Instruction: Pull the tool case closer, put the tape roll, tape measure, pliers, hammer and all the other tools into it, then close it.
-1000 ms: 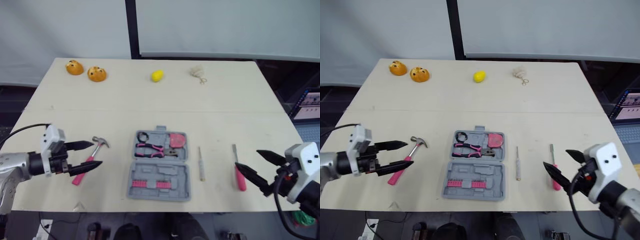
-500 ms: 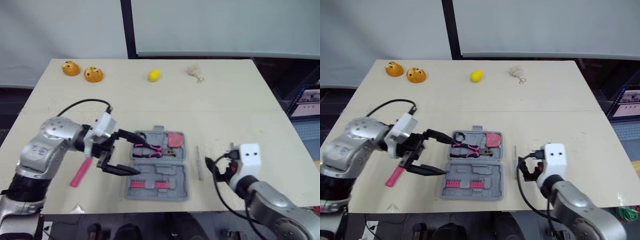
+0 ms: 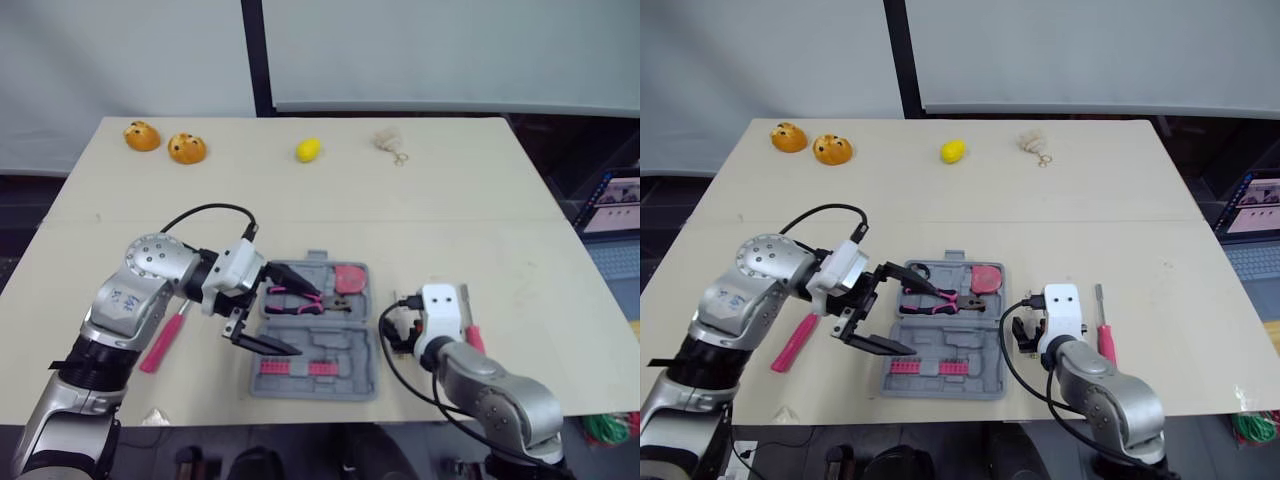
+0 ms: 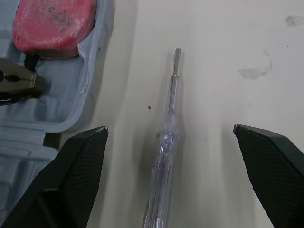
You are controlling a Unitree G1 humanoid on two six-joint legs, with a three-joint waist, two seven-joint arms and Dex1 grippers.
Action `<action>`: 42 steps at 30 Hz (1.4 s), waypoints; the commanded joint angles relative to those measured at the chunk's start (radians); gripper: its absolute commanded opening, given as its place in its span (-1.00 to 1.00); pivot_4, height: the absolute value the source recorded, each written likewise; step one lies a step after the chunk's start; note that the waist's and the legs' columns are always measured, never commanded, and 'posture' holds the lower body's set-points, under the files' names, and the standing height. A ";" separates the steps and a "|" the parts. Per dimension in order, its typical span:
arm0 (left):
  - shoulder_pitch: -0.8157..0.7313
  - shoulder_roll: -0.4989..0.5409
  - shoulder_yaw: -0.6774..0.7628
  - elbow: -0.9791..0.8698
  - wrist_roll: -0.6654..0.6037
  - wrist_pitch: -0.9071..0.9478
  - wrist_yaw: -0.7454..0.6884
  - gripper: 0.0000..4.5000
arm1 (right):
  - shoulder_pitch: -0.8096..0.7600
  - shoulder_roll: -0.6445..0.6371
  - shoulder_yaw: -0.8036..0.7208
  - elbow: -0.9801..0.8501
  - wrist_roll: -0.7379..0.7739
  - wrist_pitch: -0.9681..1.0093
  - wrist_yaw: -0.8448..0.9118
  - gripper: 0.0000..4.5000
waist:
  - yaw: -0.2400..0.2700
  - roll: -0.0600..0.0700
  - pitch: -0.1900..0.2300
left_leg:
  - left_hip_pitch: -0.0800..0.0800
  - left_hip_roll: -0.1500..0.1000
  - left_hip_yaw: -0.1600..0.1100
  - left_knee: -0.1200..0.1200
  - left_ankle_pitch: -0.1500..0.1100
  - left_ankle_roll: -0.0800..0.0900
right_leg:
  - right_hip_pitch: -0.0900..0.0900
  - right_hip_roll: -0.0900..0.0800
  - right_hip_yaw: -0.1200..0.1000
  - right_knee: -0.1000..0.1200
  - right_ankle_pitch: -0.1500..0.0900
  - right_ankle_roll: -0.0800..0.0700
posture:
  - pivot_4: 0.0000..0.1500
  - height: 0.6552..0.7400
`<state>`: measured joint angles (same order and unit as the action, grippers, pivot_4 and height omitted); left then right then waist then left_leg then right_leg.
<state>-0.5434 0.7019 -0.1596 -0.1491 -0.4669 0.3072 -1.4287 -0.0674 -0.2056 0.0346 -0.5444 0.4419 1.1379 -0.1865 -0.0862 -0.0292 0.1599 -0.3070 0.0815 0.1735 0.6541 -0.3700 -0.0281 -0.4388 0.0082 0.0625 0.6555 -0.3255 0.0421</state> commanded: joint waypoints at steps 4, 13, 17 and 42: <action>-0.013 -0.015 0.005 -0.015 0.007 -0.024 0.013 1.00 | -0.010 0.024 0.003 0.027 -0.047 -0.018 0.035 -0.01 | 0.000 0.000 0.000 | 0.000 0.000 0.000 0.002 0.000 0.000 | 0.000 0.000 0.000 0.001 0.000 0.000 | 1.00 1.00; -0.007 -0.019 0.007 -0.031 -0.005 -0.021 0.013 1.00 | 0.067 0.062 -0.068 -0.203 -0.032 0.110 0.032 -0.98 | 0.001 0.001 -0.001 | -0.005 0.000 -0.001 0.003 0.000 0.000 | -0.004 0.000 0.000 0.003 0.000 0.000 | 1.00 1.00; -0.004 -0.024 0.003 -0.042 -0.018 -0.011 0.007 1.00 | 0.144 0.072 -0.117 -0.289 -0.040 0.183 0.036 -0.98 | 0.002 0.001 -0.001 | -0.009 0.000 -0.003 0.007 0.000 0.000 | -0.006 0.000 -0.001 0.004 0.000 0.001 | 1.00 1.00; 0.002 -0.029 0.006 -0.024 0.007 -0.020 0.028 1.00 | 0.074 0.120 -0.137 -0.194 -0.056 0.139 0.108 0.04 | 0.000 0.002 -0.001 | -0.010 0.000 -0.004 0.008 0.000 0.000 | -0.006 0.000 -0.001 0.004 0.001 0.001 | 1.00 1.00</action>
<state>-0.5409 0.6665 -0.1717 -0.1520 -0.4626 0.3010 -1.4088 0.0234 -0.0607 -0.0602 -0.6536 0.3665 1.2476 -0.1056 -0.0860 -0.0277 0.1591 -0.3171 0.0815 0.1699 0.6622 -0.3700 -0.0281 -0.4446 0.0082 0.0613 0.6597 -0.3250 0.0430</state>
